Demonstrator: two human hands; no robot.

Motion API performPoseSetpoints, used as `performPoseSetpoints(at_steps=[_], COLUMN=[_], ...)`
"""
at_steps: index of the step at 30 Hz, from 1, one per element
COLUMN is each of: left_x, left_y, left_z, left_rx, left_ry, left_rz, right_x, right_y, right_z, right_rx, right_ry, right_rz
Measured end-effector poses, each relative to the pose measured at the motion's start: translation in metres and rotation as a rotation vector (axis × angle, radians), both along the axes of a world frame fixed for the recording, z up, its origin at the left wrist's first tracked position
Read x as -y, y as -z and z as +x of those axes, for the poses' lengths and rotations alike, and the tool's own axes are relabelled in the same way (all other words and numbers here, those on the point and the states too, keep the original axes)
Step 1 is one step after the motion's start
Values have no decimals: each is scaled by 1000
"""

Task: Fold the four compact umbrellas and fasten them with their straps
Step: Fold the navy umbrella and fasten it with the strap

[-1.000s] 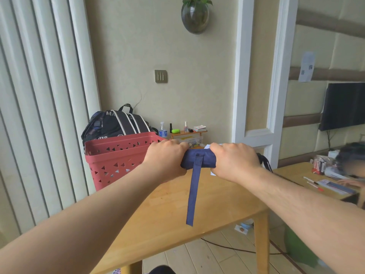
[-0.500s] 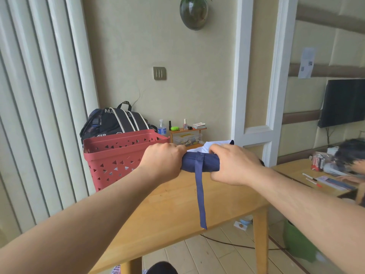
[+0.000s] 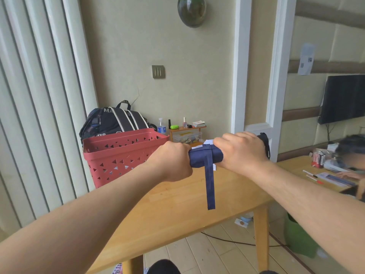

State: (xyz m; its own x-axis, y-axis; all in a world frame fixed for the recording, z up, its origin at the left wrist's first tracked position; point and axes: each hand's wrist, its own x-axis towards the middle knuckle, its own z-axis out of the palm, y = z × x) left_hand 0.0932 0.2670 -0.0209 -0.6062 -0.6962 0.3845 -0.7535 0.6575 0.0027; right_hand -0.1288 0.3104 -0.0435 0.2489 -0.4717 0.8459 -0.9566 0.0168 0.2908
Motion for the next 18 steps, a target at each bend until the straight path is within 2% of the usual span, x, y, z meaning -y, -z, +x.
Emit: performPoseSetpoints(at_steps=[3, 6, 9, 11, 15, 16, 18], left_x=[-5, -6, -4, -1, 1, -4, -9], left_y=[-8, -9, -5, 1, 19, 24, 42], left_z=[-1, 1, 4, 8, 14, 13, 9], left_rx=[-7, -61, -62, -142, -548, -705, -1100], left_ry=[4, 6, 8, 28, 83, 80, 58], left_rz=[141, 290, 218, 116, -3, 45, 267], right_x=[0, 1, 1, 0, -1, -1, -3], right_y=[-1, -1, 1, 2, 0, -2, -6], right_z=[-6, -6, -3, -1, 0, 1, 4], right_rx=[-28, -17, 18, 41, 71, 63, 43], right_ry=[-7, 35, 48, 37, 62, 74, 107], right_rz=[-48, -1, 93, 103, 97, 104, 127])
